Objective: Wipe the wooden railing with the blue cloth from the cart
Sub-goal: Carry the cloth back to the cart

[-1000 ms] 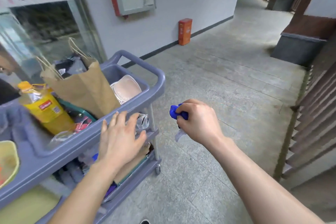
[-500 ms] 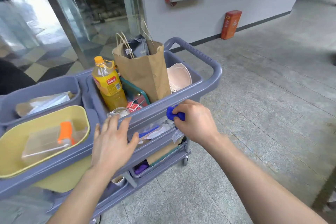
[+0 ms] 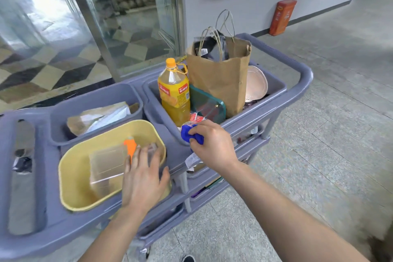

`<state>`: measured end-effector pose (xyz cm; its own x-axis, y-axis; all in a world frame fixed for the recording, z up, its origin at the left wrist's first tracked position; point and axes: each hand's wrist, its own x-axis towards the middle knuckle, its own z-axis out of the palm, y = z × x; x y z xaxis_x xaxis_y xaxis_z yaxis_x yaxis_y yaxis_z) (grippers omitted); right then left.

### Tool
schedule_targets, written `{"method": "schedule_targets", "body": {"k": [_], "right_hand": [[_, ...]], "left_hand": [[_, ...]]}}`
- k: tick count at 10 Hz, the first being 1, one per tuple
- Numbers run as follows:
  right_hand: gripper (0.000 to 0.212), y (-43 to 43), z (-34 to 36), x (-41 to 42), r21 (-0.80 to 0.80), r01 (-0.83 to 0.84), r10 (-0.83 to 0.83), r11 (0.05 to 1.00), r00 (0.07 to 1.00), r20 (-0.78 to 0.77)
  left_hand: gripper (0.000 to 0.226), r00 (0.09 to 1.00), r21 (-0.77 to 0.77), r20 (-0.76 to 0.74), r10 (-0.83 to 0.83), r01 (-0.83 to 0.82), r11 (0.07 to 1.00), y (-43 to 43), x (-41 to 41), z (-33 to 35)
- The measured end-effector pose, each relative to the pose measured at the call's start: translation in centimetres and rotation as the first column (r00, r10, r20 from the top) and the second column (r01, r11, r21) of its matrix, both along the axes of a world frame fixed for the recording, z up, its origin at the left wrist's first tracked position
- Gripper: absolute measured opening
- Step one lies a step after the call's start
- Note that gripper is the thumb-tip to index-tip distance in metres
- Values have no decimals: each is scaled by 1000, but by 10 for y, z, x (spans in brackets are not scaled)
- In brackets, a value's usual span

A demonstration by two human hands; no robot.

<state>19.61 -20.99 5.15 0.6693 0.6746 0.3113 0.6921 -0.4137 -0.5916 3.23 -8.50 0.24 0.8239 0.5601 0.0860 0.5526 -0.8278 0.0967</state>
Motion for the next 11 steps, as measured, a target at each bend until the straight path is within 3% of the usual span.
{"method": "schedule_targets", "body": {"k": [2,4,8,10,11], "right_hand": [[22,41,-29,-12,10,-35,34,999,998,52],[21,54,-65,-14,-95,-125,140,988,976,169],[19,53,-77,-12,-99,-114,134,989,964,229],[42,50,-68,-12,-142,-122,145,982,975,167],[43,40,-57,-8,-35,-106,111,994,979,171]], "left_hand": [[62,996,-32,-85,41,-44,999,13,-9,-19],[59,985,-42,-144,94,-101,994,13,-4,-22],[61,986,5,-127,107,-108,994,12,-3,-27],[57,991,-8,-83,104,-105,994,11,-5,-24],[56,993,-64,-10,119,-120,991,9,-7,-18]]}}
